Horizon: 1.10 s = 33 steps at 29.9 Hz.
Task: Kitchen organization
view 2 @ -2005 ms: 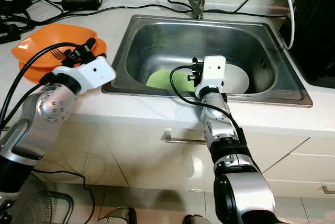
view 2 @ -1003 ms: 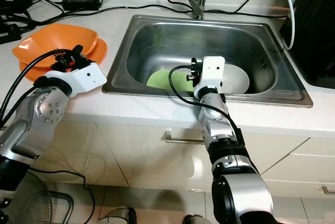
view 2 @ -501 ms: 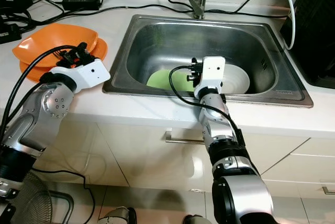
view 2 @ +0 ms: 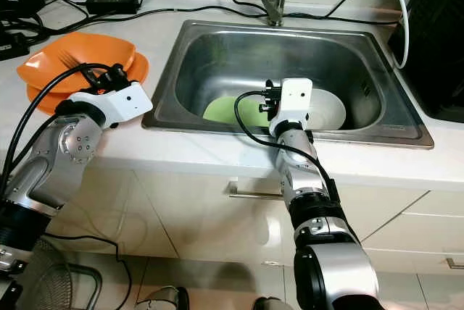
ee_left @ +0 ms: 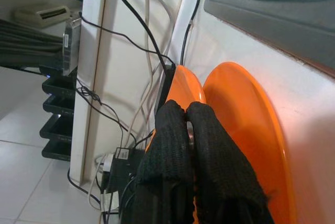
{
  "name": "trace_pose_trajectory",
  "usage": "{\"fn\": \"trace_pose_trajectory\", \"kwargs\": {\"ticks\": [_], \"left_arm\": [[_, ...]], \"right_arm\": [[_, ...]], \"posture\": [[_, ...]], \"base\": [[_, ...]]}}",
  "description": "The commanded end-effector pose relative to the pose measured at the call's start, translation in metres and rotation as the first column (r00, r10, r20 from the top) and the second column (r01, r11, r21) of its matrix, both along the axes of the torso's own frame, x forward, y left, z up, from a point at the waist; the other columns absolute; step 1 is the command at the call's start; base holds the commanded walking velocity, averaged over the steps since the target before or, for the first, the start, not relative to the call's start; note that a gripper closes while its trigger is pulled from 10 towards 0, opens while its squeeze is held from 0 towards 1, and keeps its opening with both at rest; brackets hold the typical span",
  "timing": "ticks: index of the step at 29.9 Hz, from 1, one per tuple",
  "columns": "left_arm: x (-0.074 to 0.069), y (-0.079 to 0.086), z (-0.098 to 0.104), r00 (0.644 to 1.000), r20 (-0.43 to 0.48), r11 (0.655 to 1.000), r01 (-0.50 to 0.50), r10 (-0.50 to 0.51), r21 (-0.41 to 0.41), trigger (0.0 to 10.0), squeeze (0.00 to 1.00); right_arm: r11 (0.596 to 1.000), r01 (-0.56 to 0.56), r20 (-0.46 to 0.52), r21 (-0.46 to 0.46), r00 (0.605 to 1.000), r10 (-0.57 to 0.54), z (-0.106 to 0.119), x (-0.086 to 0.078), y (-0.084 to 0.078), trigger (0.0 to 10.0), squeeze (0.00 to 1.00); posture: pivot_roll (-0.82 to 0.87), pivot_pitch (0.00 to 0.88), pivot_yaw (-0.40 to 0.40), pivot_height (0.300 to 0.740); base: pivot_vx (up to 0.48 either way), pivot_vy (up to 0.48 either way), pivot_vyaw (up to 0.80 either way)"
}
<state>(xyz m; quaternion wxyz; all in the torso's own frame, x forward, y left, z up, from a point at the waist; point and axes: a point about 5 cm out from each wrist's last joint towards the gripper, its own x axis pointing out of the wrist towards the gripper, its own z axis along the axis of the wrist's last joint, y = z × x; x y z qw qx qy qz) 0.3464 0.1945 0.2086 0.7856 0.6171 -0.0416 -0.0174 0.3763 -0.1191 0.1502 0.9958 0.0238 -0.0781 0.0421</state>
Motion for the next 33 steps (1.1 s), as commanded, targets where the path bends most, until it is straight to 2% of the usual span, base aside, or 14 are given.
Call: {"fn": "trace_pose_trajectory", "kwargs": {"ticks": [1, 9, 14, 17, 18, 19, 20, 22, 26, 27, 30, 31, 32, 33], "left_arm": [[0.001, 0.000, 0.003, 1.000, 0.010, 1.000, -0.008, 0.008, 0.011, 0.0, 0.00], [0.001, -0.004, 0.010, 0.999, 0.046, 1.000, 0.016, -0.018, 0.026, 0.0, 0.00], [0.000, -0.017, 0.024, 0.983, 0.144, 0.992, 0.108, -0.116, 0.062, 0.0, 0.00], [-0.005, -0.035, 0.041, 0.942, 0.253, 0.976, 0.209, -0.219, 0.066, 0.1, 0.00], [-0.008, -0.044, 0.050, 0.916, 0.303, 0.965, 0.253, -0.262, 0.072, 2.4, 0.00], [-0.011, -0.052, 0.056, 0.891, 0.343, 0.954, 0.292, -0.296, 0.065, 8.5, 0.00], [-0.013, -0.055, 0.060, 0.879, 0.362, 0.948, 0.311, -0.311, 0.059, 10.0, 0.00], [-0.013, -0.056, 0.061, 0.872, 0.366, 0.942, 0.332, -0.325, 0.045, 10.0, 0.00], [-0.018, -0.076, 0.064, 0.808, 0.389, 0.849, 0.516, -0.442, -0.108, 10.0, 0.00], [-0.018, -0.076, 0.064, 0.808, 0.389, 0.849, 0.516, -0.442, -0.108, 10.0, 0.00], [-0.028, -0.101, 0.071, 0.740, 0.453, 0.652, 0.663, -0.497, -0.368, 10.0, 0.00], [-0.028, -0.101, 0.071, 0.740, 0.453, 0.652, 0.663, -0.497, -0.368, 10.0, 0.00], [-0.032, -0.112, 0.074, 0.726, 0.457, 0.501, 0.686, -0.513, -0.528, 10.0, 0.00], [-0.032, -0.112, 0.074, 0.726, 0.457, 0.501, 0.686, -0.513, -0.528, 10.0, 0.00]], "right_arm": [[1.000, 0.015, -0.044, 0.007, 0.999, -0.015, -0.009, -0.002, -0.004, 10.0, 0.00], [1.000, 0.014, -0.043, 0.007, 0.999, -0.014, -0.009, -0.002, -0.004, 10.0, 0.00], [1.000, 0.012, -0.044, 0.008, 0.999, -0.011, -0.009, -0.002, -0.003, 10.0, 0.00], [1.000, 0.010, -0.044, 0.008, 0.999, -0.010, -0.009, -0.002, -0.002, 10.0, 0.00], [1.000, 0.010, -0.044, 0.008, 0.999, -0.009, -0.009, -0.002, -0.002, 10.0, 0.00], [1.000, 0.010, -0.044, 0.007, 0.999, -0.009, -0.009, -0.002, -0.002, 10.0, 0.00], [1.000, 0.010, -0.044, 0.007, 0.999, -0.010, -0.009, -0.002, -0.002, 10.0, 0.00], [1.000, 0.011, -0.044, 0.008, 0.999, -0.010, -0.009, -0.002, -0.002, 10.0, 0.00], [1.000, 0.021, -0.040, 0.004, 0.999, -0.021, -0.009, -0.002, -0.005, 10.0, 0.00], [1.000, 0.021, -0.040, 0.004, 0.999, -0.021, -0.009, -0.002, -0.005, 10.0, 0.00], [1.000, 0.029, -0.033, -0.003, 0.999, -0.029, -0.007, -0.001, -0.008, 10.0, 0.00], [1.000, 0.029, -0.033, -0.003, 0.999, -0.029, -0.007, -0.001, -0.008, 10.0, 0.00], [0.999, 0.040, -0.023, -0.019, 0.999, -0.040, -0.005, -0.001, -0.010, 10.0, 0.98], [0.999, 0.040, -0.023, -0.019, 0.999, -0.040, -0.005, -0.001, -0.010, 10.0, 0.98]], "posture": [[0.11, 0.083, -0.016, 0.740], [0.12, 0.070, -0.015, 0.740], [0.12, 0.068, -0.015, 0.740], [0.12, 0.070, -0.015, 0.740], [0.12, 0.071, -0.016, 0.740], [0.12, 0.071, -0.016, 0.740], [0.12, 0.075, -0.014, 0.740], [0.12, 0.076, -0.014, 0.740], [0.11, 0.078, -0.013, 0.740], [0.11, 0.078, -0.013, 0.740], [0.11, 0.078, -0.012, 0.740], [0.11, 0.078, -0.012, 0.740], [0.11, 0.079, -0.011, 0.740], [0.11, 0.079, -0.011, 0.740]], "base": [[0.000, 0.000, 0.00], [0.000, 0.000, 0.00], [0.000, 0.000, 0.00], [0.000, 0.000, 0.00], [0.000, 0.000, 0.00], [0.000, 0.000, 0.00], [0.000, 0.000, 0.00], [0.000, 0.000, 0.00], [0.000, 0.000, 0.00], [0.000, 0.000, 0.00], [0.000, 0.000, 0.00], [0.000, 0.000, 0.00], [0.000, 0.000, 0.00], [0.000, 0.000, 0.00]]}}
